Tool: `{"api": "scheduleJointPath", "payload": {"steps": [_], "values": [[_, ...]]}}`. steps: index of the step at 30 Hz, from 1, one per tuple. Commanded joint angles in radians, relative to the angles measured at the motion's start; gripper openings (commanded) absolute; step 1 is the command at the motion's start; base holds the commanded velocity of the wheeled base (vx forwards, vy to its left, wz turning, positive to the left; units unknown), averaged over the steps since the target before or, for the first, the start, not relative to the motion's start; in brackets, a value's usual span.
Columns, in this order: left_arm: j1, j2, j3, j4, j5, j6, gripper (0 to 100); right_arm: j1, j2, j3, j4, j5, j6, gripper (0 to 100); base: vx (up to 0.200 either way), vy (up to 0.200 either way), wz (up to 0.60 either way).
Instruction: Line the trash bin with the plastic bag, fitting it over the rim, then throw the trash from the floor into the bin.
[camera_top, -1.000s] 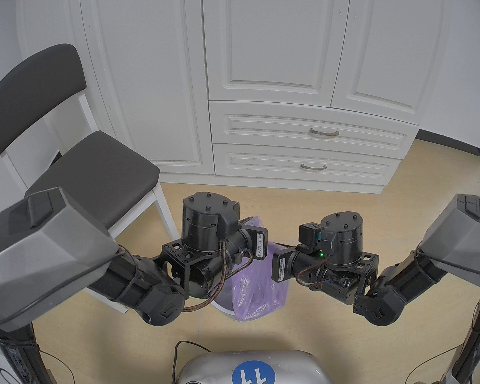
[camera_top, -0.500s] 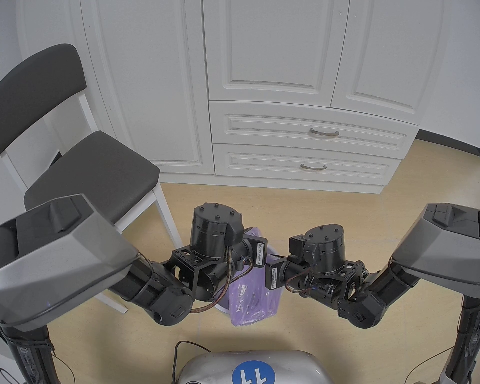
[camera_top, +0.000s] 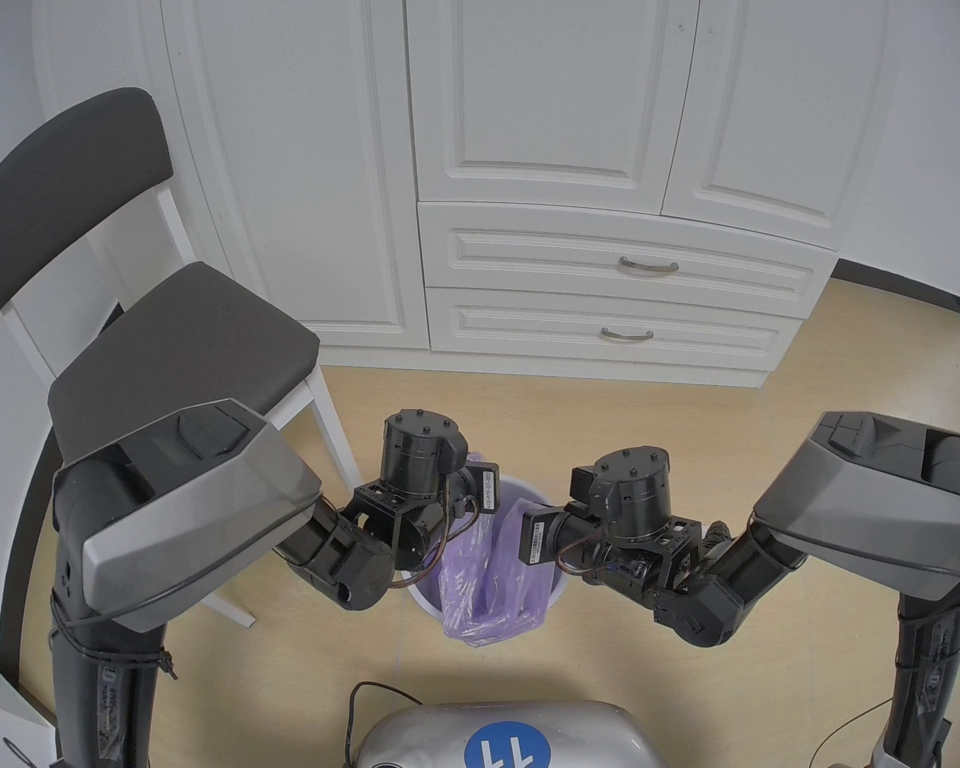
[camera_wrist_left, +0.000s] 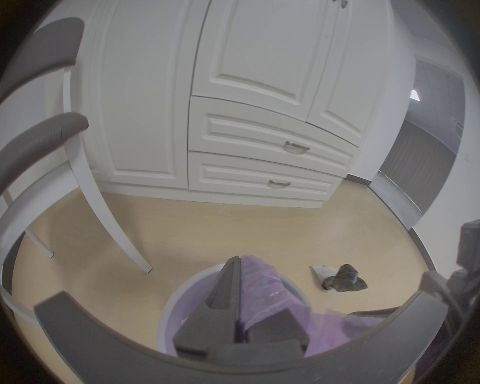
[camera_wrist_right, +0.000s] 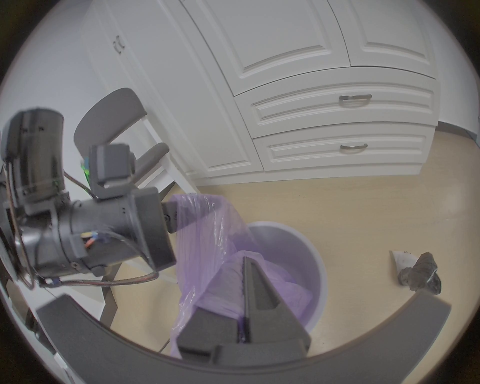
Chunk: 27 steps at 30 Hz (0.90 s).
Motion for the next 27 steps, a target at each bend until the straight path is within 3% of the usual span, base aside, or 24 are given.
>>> {"api": "scheduleJointPath", "payload": {"steps": [1,17,27], "values": [[0.041,0.080,-0.057,0.020,0.001,-0.011,0,-0.013,0.048,-0.042,0.001,0.000,0.024,0,0.000,0.000,0.00],[0.107,0.127,-0.146,0.072,0.001,-0.037,0,-0.071,0.192,-0.273,0.011,-0.005,0.239,0,0.000,0.000,0.00],[0.115,0.156,-0.166,0.073,0.001,-0.037,0,-0.086,0.244,-0.316,0.011,-0.015,0.243,0,0.000,0.000,0.00]]}}
